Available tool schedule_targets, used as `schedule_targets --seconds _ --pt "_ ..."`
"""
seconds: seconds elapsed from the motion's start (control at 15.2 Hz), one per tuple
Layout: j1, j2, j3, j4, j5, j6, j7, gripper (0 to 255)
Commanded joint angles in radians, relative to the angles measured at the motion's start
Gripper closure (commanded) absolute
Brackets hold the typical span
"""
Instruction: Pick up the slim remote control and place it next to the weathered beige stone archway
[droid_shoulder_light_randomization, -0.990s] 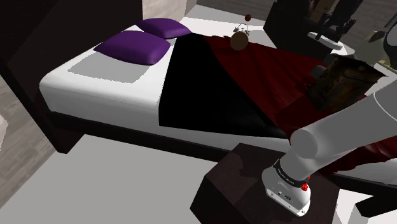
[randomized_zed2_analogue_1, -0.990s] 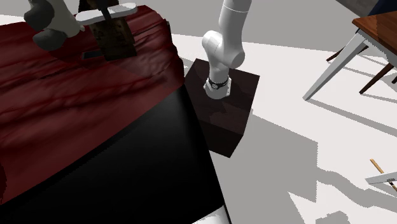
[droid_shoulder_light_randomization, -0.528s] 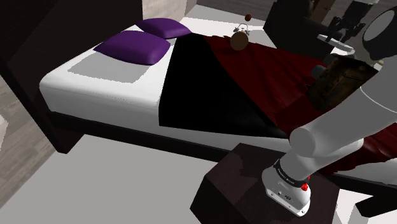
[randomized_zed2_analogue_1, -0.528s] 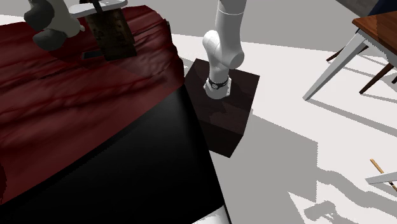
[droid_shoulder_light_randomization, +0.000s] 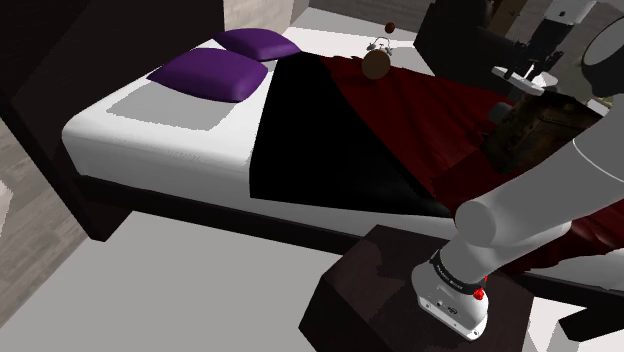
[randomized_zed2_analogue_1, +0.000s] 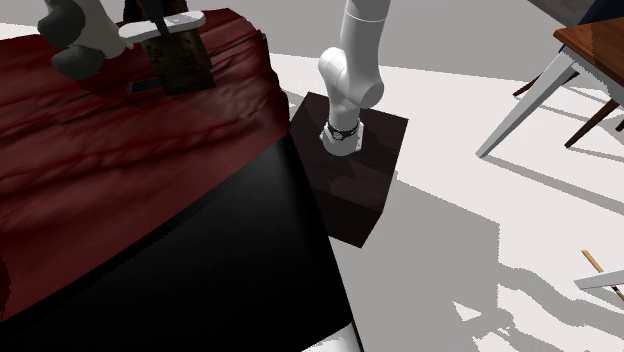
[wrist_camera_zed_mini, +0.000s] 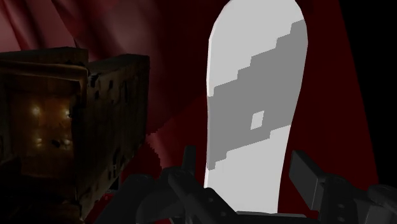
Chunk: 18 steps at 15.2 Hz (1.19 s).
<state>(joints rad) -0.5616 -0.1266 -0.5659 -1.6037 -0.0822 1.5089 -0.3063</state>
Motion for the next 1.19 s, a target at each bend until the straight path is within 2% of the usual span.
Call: schedule_targets --seconds 0.0,1.12 --pt "0.0 -0.009 0.002 -0.036 -0.004 0.029 0.005 255" --pt "-0.005 -0.055 0.003 -0.31 -0.031 0.262 0.029 255"
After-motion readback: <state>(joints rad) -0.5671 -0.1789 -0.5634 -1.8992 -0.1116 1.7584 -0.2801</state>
